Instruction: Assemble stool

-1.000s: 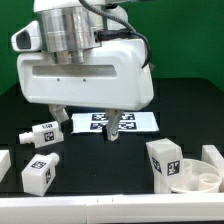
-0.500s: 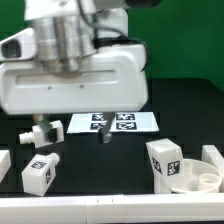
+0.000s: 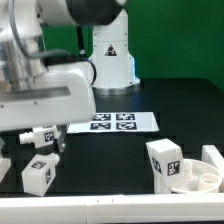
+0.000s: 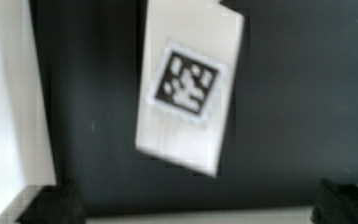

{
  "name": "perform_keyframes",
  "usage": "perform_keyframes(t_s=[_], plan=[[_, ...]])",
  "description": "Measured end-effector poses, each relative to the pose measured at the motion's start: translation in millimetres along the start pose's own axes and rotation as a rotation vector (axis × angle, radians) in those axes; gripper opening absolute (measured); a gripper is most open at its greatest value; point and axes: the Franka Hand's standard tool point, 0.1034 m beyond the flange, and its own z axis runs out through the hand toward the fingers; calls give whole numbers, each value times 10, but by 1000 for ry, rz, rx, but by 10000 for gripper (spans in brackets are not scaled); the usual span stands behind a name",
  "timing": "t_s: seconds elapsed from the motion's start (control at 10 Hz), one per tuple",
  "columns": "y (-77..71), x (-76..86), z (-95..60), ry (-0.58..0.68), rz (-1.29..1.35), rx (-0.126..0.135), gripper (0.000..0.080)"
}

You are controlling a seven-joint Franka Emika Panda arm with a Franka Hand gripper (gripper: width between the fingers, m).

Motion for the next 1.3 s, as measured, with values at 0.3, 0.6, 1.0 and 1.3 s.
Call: perform_keyframes(t_s=[0.3,0.6,1.0,1.3], plan=[[93,-33,287,5,10,-25,649],[106,-25,307,11,8,-31,649],[106,-27,310,11,9,-31,321],[-350,-321,44,21,55,-12,321]])
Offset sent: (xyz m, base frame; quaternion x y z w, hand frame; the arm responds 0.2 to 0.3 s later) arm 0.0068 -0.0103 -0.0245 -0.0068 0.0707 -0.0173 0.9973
